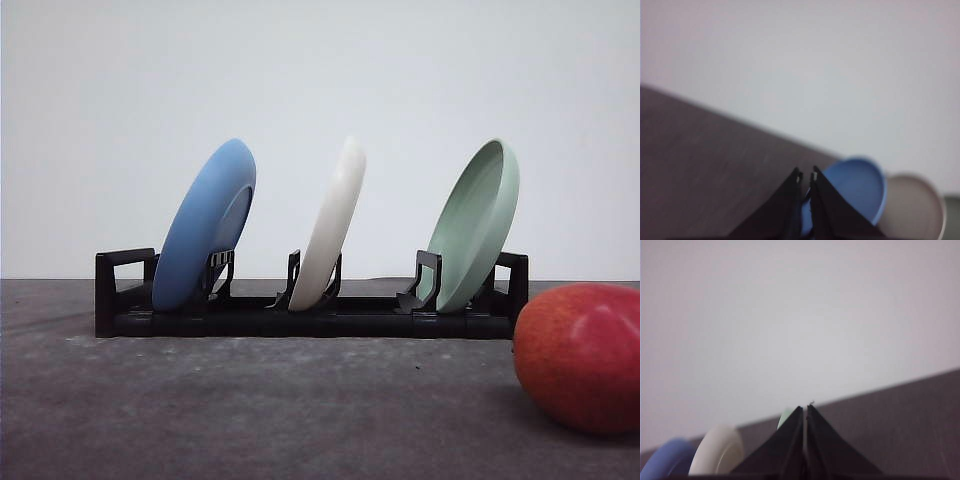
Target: Place pomegranate in white plate
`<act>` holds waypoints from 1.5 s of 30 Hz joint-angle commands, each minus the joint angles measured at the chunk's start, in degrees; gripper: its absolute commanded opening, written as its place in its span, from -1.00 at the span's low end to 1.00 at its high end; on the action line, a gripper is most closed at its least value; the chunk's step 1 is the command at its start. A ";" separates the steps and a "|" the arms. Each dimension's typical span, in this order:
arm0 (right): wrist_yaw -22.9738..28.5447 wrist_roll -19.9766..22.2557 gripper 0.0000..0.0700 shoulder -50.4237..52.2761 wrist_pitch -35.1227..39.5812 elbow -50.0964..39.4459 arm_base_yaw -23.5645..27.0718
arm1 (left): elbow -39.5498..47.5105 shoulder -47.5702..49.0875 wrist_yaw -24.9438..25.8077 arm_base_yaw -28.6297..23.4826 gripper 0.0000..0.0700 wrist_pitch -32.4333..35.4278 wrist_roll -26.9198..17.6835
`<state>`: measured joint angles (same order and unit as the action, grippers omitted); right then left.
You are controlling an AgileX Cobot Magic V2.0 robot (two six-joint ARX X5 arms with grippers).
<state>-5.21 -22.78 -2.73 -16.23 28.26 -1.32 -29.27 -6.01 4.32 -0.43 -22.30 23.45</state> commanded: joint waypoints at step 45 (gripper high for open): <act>-11.28 20.60 -0.08 -19.61 -20.93 6.66 -13.49 | -18.80 -31.23 14.47 21.89 0.13 -17.45 -27.00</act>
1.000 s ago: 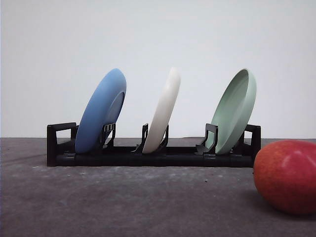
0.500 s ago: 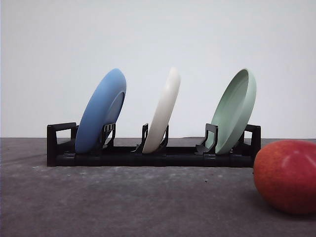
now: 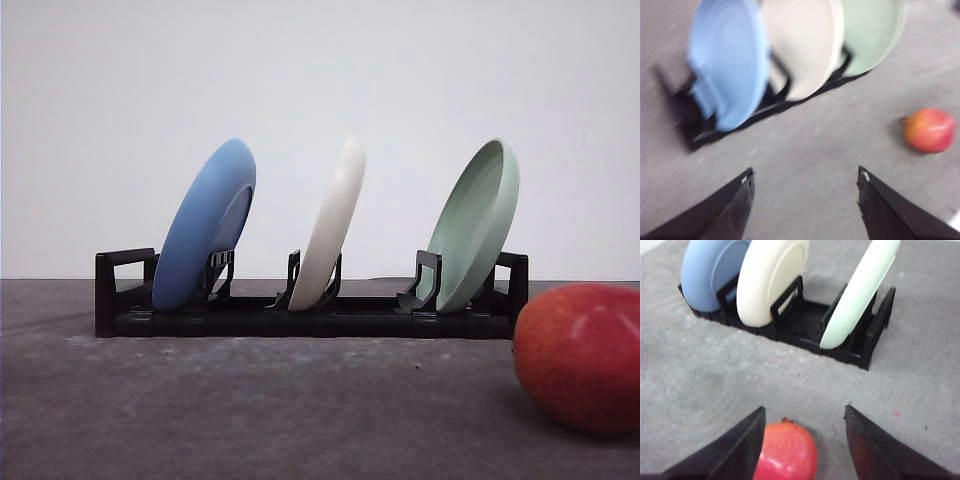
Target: Place pomegranate in white plate
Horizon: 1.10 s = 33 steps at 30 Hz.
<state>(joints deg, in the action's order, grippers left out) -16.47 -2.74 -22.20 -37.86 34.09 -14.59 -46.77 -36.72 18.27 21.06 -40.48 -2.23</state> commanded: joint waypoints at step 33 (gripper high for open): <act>0.02 0.17 -0.08 -0.14 2.05 0.85 -0.22 | -4.64 -48.60 -26.09 25.09 0.14 52.30 0.01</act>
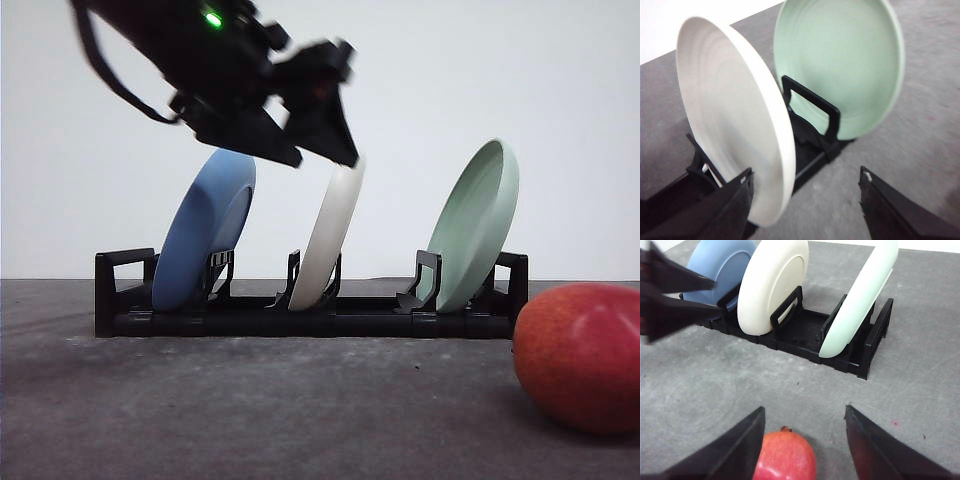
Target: Place pomegranate in white plate
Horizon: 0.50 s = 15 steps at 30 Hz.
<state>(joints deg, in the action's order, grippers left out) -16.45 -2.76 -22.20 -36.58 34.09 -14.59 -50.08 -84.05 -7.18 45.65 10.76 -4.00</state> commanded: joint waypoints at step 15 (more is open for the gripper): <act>-0.02 0.20 -0.08 -0.15 0.74 0.85 -0.22 | -11.87 -15.16 -7.06 0.28 0.12 -0.52 6.65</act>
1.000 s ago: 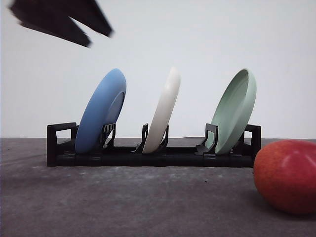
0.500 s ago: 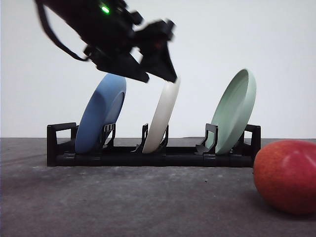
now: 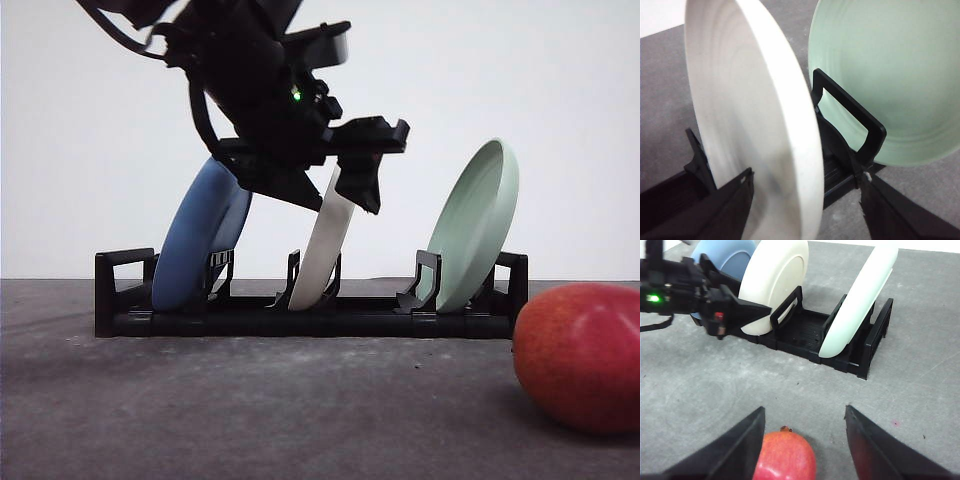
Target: Place pomegranate in white plate
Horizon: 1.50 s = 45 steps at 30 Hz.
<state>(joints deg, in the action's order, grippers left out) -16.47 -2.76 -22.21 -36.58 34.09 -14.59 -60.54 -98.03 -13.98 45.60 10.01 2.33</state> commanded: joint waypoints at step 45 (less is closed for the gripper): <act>-0.02 0.15 -0.08 -0.14 0.73 0.85 -0.22 | -1.65 19.23 1.21 3.30 -0.98 -16.66 6.19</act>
<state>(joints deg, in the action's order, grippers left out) -16.47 -2.76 -22.20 -36.58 34.09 -14.59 -60.82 -79.05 -12.54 48.14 -7.20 8.80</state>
